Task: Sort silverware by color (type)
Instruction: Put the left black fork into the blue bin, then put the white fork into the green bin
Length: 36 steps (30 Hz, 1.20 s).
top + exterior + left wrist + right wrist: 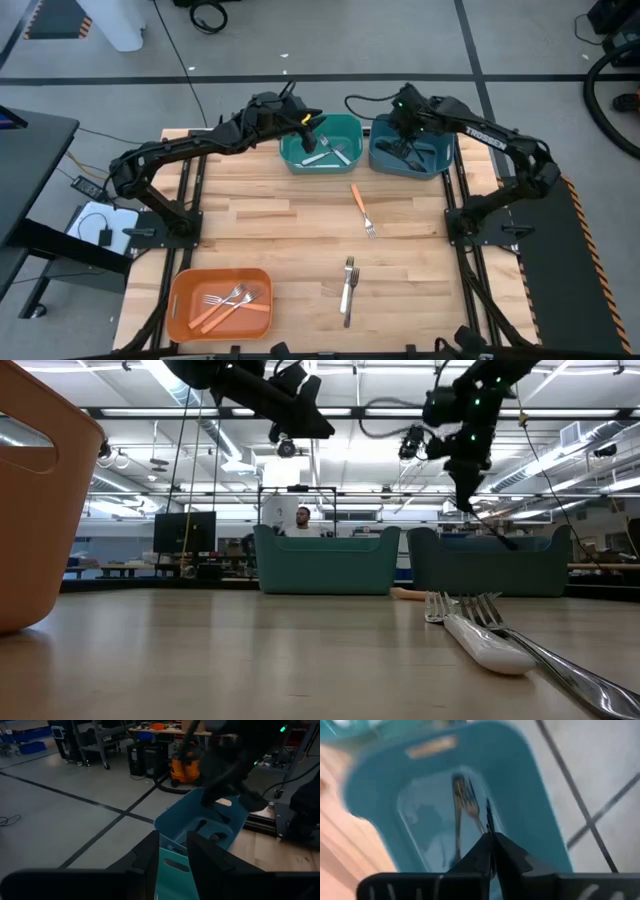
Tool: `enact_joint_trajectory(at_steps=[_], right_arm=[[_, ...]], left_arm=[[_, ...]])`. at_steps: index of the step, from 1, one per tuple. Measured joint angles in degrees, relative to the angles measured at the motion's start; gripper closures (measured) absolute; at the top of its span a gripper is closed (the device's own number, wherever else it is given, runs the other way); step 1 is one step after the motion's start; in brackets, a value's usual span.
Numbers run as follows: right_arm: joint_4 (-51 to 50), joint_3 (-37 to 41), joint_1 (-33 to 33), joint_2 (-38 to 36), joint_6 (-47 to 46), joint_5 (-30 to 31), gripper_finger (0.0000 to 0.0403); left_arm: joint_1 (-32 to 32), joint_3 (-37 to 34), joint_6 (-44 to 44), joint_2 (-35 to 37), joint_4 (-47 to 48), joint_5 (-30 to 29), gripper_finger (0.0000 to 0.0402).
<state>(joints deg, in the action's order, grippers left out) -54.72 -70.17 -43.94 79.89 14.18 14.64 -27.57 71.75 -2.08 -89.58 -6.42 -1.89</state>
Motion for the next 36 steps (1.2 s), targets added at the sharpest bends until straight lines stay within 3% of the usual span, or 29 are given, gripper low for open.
enact_joint_trajectory(at_steps=[13,24,26,32,36], right_arm=[[-0.7,0.0,-0.5,9.1,4.5,5.4,0.0324],[-4.2,0.0,2.3,-1.1,-11.9,6.0,0.0324],[-4.7,0.0,3.3,-3.9,-15.4,3.7,0.0324],[-4.6,0.0,6.0,-10.0,-28.1,-10.5,0.0324],[-4.6,0.0,8.5,-11.8,-34.8,-15.4,0.0324]], left_arm=[[0.0,0.0,4.6,0.0,0.9,0.0,0.0294],[2.3,0.0,4.4,-0.1,6.2,0.0,0.0295],[3.5,0.0,4.4,-0.1,6.3,0.0,0.0295],[7.2,0.0,4.6,-0.1,6.2,0.1,0.0295],[9.4,0.0,7.1,-0.1,6.2,0.0,0.0295]])
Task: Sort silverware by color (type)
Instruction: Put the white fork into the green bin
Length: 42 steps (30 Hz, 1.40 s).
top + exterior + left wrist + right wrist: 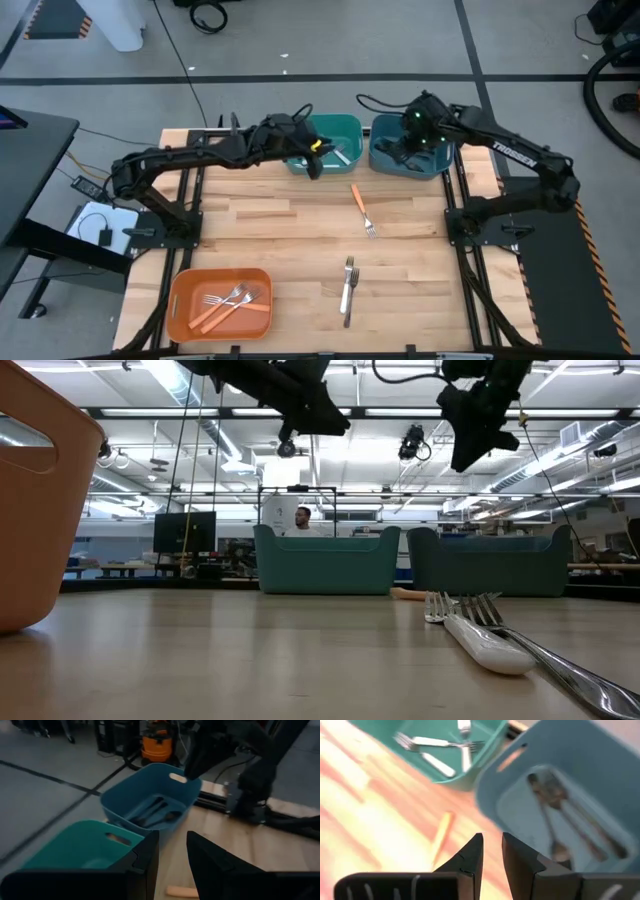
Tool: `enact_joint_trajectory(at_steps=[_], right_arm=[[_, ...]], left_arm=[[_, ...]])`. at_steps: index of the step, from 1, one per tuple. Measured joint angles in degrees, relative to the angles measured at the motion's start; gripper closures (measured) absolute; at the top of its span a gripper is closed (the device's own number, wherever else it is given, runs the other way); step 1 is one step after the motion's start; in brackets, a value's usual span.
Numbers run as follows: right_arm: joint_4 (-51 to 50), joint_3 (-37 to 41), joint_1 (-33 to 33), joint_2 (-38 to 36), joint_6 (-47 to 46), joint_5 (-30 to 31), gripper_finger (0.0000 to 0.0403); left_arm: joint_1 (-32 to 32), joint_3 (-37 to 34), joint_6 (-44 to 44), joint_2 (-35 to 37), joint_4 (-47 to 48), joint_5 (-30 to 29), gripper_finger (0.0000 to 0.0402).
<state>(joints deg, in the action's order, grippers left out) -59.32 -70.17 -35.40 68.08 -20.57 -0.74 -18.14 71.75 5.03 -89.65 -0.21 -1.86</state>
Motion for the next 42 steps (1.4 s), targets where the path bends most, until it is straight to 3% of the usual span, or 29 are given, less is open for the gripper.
enact_joint_trajectory(at_steps=[5,11,21,26,37,42], right_arm=[[0.0,0.0,3.1,-0.1,-3.7,-0.5,0.0325],[0.0,0.0,4.2,0.4,-0.6,1.1,0.0325],[-5.5,0.0,4.2,0.4,8.6,1.4,0.0325],[-7.6,0.0,4.2,0.4,9.9,4.1,0.0325],[-8.0,0.0,4.2,0.4,10.6,4.1,0.0325],[-8.0,0.0,4.2,0.4,11.6,4.1,0.0325]], left_arm=[[3.1,0.0,7.5,0.0,0.0,0.0,0.0295],[7.2,0.0,13.0,-1.7,0.1,-2.0,0.0295],[14.4,0.0,24.8,-7.7,-4.2,-3.2,0.0295],[18.7,0.0,29.5,-10.8,-3.8,-3.2,0.0295],[29.4,0.0,47.5,-21.0,-4.0,-3.1,0.0295],[31.9,0.0,51.0,-24.2,-10.7,-2.9,0.0295]])
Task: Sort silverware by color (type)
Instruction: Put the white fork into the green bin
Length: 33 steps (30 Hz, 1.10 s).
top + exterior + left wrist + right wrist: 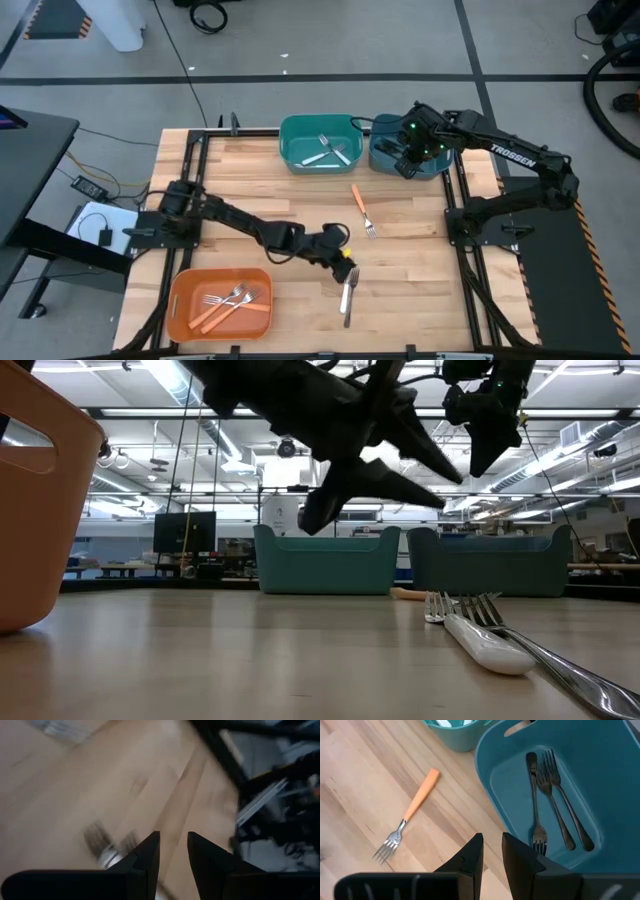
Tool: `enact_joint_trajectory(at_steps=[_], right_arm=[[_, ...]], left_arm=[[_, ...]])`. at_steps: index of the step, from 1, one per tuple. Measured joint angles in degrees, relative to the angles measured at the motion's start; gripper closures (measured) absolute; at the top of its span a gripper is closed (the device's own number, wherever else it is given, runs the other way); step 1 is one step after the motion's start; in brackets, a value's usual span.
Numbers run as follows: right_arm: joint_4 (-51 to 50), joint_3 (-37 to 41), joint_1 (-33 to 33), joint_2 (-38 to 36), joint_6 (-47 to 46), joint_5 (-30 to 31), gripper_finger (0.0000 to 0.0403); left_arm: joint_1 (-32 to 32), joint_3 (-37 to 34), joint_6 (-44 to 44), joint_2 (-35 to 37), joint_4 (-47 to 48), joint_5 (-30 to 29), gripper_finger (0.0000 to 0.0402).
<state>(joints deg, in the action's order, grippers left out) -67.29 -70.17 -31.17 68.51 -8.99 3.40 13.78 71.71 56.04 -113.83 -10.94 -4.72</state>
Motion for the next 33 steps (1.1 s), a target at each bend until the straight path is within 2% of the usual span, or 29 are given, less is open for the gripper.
enact_joint_trajectory(at_steps=[3,11,20,33], right_arm=[[0.0,0.0,0.0,0.0,0.0,0.0,0.0325],[0.6,0.0,0.0,0.0,0.2,0.0,0.0325],[0.8,0.0,0.0,0.0,1.2,0.0,0.0325],[0.8,0.0,0.0,0.0,1.6,0.0,0.0325]], left_arm=[[-0.1,0.0,1.9,-0.2,-0.8,-0.2,0.0295],[-1.4,0.0,8.0,-0.3,4.5,0.1,0.0295],[-2.1,0.0,2.9,-0.3,8.3,1.4,0.0295],[-9.6,0.0,-8.2,-0.8,9.1,10.3,0.0295]])
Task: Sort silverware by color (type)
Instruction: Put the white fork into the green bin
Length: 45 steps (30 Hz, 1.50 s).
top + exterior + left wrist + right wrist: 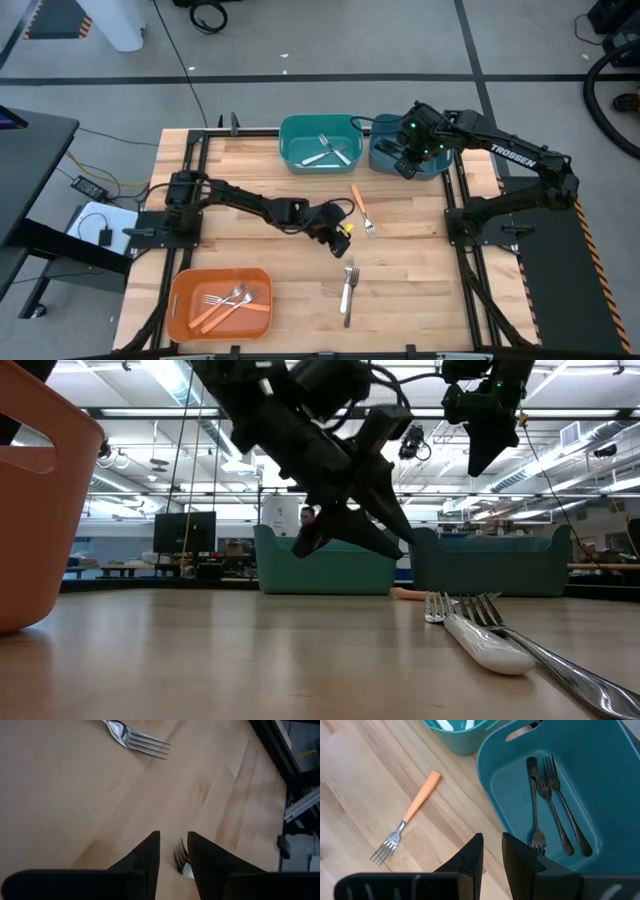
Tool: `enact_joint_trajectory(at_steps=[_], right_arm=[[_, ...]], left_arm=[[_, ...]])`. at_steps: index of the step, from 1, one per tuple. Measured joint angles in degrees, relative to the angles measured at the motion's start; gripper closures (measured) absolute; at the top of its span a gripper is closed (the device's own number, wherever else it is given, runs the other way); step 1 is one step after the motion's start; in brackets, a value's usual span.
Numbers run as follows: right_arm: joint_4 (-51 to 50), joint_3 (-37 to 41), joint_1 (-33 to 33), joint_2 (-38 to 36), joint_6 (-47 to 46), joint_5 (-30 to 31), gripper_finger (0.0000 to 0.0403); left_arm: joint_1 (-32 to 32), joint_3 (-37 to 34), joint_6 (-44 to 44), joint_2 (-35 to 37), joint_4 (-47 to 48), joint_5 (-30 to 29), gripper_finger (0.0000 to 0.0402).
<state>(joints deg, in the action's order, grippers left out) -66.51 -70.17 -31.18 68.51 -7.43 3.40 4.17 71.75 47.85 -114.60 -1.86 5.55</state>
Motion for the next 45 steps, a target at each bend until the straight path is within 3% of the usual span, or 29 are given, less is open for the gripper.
enact_joint_trajectory(at_steps=[11,45], right_arm=[[0.4,0.0,0.0,0.0,1.2,0.0,0.0325],[2.1,2.1,0.0,0.1,1.2,0.0,0.0325]], left_arm=[[-0.1,0.0,-2.3,-4.4,-4.6,6.6,0.0295],[1.4,1.8,-4.0,-11.6,-13.7,6.5,0.0301]])
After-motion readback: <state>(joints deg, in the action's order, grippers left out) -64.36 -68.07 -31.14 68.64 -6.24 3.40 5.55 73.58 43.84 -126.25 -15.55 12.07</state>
